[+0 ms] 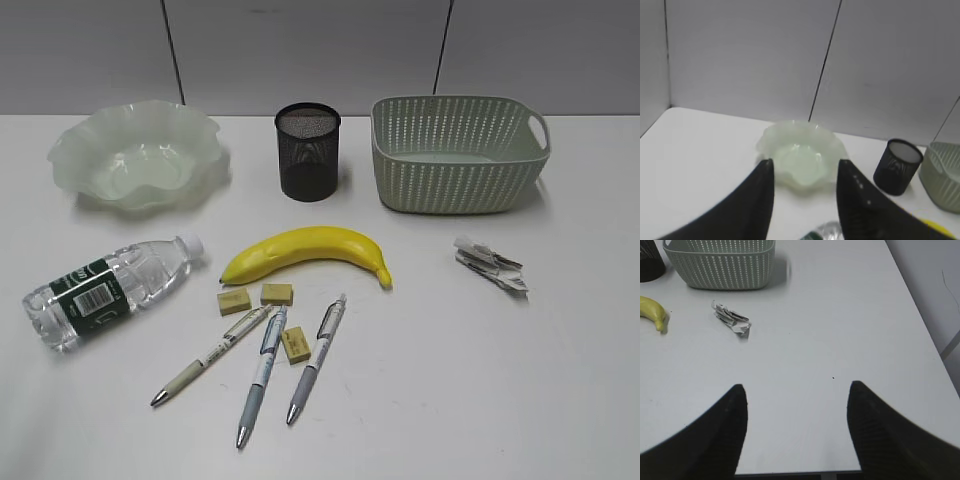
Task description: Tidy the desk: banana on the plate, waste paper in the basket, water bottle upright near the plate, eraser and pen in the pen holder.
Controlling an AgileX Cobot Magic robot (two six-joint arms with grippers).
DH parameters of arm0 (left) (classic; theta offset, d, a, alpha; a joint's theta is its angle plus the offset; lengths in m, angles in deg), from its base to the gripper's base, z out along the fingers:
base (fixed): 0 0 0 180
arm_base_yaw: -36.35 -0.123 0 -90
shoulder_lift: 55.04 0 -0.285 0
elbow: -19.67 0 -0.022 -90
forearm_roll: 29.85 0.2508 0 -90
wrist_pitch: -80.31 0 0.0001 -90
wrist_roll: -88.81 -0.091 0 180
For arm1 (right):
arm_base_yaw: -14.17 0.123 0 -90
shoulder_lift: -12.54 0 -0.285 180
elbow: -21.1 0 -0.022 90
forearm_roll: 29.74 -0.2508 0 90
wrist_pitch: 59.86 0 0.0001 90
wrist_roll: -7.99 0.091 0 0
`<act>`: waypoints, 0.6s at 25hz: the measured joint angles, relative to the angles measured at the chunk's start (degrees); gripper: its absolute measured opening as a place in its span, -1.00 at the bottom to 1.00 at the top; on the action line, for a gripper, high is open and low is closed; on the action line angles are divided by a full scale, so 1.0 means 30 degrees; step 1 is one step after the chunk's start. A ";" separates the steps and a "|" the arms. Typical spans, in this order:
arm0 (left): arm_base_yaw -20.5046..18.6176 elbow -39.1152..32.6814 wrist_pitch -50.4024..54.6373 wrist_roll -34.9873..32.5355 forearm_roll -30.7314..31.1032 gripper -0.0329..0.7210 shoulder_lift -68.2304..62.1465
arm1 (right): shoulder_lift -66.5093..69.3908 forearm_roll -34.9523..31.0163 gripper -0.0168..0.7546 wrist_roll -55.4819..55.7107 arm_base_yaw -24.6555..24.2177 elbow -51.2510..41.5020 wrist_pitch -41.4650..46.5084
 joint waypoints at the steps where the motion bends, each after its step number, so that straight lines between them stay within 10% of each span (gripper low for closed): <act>1: 0.0082 0.0000 -0.1323 0.0000 -0.0220 -0.08 -0.0723 | 0.0000 0.0000 0.34 0.0000 0.0000 0.0000 0.0000; 8: 0.1397 0.0541 -0.8068 -0.0665 -0.0101 -0.08 -0.7330 | 0.0000 0.0000 0.34 0.0000 0.0000 0.0000 0.0000; 15: 0.5827 0.1961 -1.1637 -0.1133 0.5670 -0.08 -1.4559 | 0.0000 0.0000 0.34 0.0000 0.0000 0.0000 0.0000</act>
